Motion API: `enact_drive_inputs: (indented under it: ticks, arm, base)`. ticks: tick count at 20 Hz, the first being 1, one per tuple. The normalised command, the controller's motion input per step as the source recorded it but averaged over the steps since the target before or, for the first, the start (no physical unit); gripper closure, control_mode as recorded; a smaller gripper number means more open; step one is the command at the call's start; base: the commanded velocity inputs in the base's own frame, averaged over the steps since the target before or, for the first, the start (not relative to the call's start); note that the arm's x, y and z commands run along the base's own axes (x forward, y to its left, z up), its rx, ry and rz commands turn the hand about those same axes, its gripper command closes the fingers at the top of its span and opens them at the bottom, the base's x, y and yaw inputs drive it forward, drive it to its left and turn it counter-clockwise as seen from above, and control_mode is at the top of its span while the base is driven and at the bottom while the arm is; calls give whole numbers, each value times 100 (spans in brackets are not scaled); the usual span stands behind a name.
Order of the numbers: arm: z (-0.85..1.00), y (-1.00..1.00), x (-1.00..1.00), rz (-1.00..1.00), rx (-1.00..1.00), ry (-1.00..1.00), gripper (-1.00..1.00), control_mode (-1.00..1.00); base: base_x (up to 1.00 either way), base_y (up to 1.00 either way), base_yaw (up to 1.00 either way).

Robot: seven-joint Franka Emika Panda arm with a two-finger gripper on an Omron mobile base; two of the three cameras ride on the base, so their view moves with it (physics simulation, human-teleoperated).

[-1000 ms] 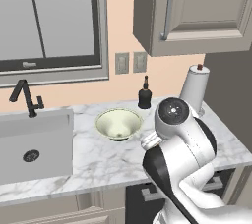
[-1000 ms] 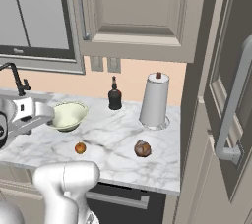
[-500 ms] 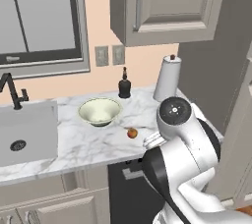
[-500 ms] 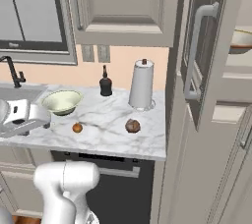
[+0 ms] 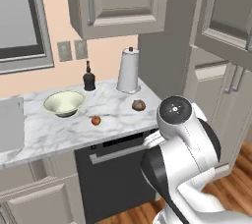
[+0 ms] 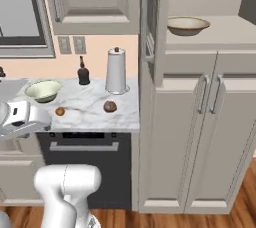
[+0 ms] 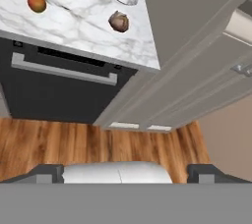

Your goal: Pick both bowls and place them on the counter. Then place the apple in one bowl and place the bread in the other bowl.

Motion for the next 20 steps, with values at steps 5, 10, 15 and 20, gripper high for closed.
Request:
enact_drive_inputs:
  ticks: [5,10,15,20]
  arm:
    - [0,0,0,0,0,0,-100,100]
    - [0,0,0,0,0,0,-100,100]
    - [0,0,0,0,0,0,-100,100]
    - [0,0,0,0,0,0,-100,100]
  base:
    - [-34,-64,-24]
    - [-20,-85,-17]
    - [-15,-92,-12]
    - [-13,-91,-8]
